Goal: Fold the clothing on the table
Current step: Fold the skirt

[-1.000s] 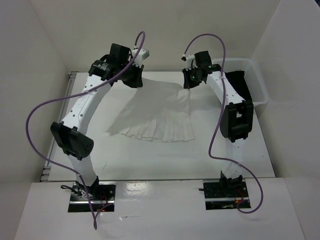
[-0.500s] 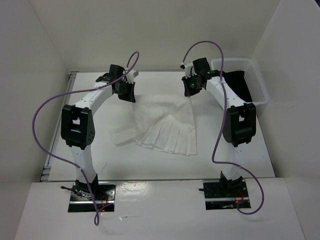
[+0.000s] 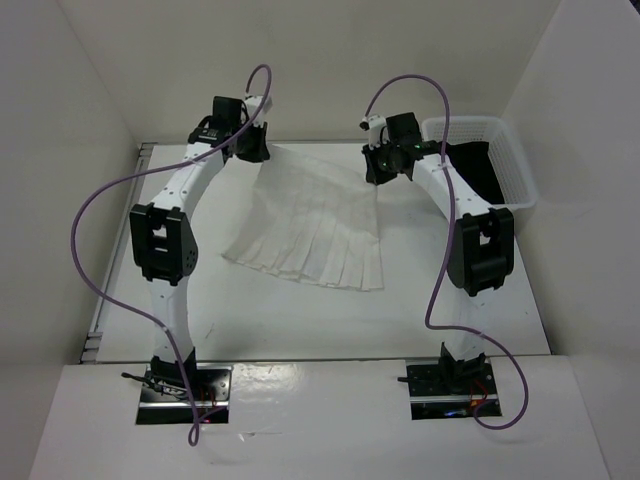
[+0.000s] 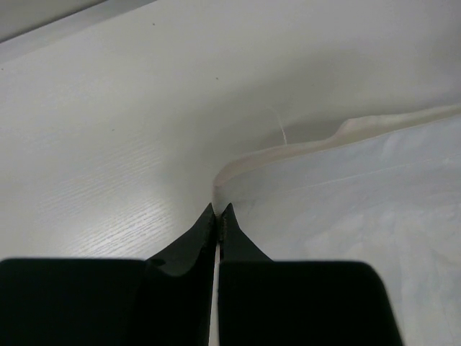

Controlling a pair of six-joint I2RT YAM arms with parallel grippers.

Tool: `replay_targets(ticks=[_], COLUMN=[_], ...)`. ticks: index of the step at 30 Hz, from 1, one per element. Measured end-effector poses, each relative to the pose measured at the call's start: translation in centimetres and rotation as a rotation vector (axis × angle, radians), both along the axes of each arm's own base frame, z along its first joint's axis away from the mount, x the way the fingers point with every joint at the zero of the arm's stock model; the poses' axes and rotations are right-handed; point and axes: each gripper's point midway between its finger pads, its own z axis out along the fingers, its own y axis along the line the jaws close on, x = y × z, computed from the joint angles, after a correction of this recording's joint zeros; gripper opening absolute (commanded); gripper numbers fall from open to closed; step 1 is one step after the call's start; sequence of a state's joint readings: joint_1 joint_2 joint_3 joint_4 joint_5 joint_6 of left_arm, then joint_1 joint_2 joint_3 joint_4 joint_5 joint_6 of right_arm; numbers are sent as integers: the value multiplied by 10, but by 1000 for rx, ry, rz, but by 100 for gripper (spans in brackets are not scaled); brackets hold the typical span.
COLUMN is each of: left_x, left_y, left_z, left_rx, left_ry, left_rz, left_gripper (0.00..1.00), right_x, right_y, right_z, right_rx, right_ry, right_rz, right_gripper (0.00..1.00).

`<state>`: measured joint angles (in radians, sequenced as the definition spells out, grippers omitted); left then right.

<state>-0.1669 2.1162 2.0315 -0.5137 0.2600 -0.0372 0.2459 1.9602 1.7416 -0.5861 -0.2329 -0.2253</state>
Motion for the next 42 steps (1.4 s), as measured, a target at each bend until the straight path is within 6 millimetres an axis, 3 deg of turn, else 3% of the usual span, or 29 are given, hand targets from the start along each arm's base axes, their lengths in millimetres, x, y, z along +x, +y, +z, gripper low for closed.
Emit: replay_targets(ticks=[7,16,19,23,27,36,39,42], left_x=[8,19,13,-9,-32,-75,-91,-107], left_y=[3,-1,-2,-1,2,18,18,18], left_z=[-44,-71,-78,-87,-69,22,32,22], left_rx=[28,14,-2,-22,-36,-56,-42,-34], left_ry=[66,79,84,127,124,0,-9,23], left_rz=[17,-5,-21,-50,-87,-192,-236,-265], left_gripper=[0,0,0,0,0,0,0,0], right_x=[1,1,0,-5,-13,-34,-42,-51], right_y=[0,1,-1,-3,-3,8,8,8], right_z=[1,1,-1,-4,4,63,67,62], right_rx=[0,-8,-15,-23,-23,17,11,6], right_ry=[-6,-8,-6,6,-3,-122,-128,-108], right_rz=[-1,-4,-9,-11,11,134,166,196], right_gripper=[0,0,0,0,0,0,0,0])
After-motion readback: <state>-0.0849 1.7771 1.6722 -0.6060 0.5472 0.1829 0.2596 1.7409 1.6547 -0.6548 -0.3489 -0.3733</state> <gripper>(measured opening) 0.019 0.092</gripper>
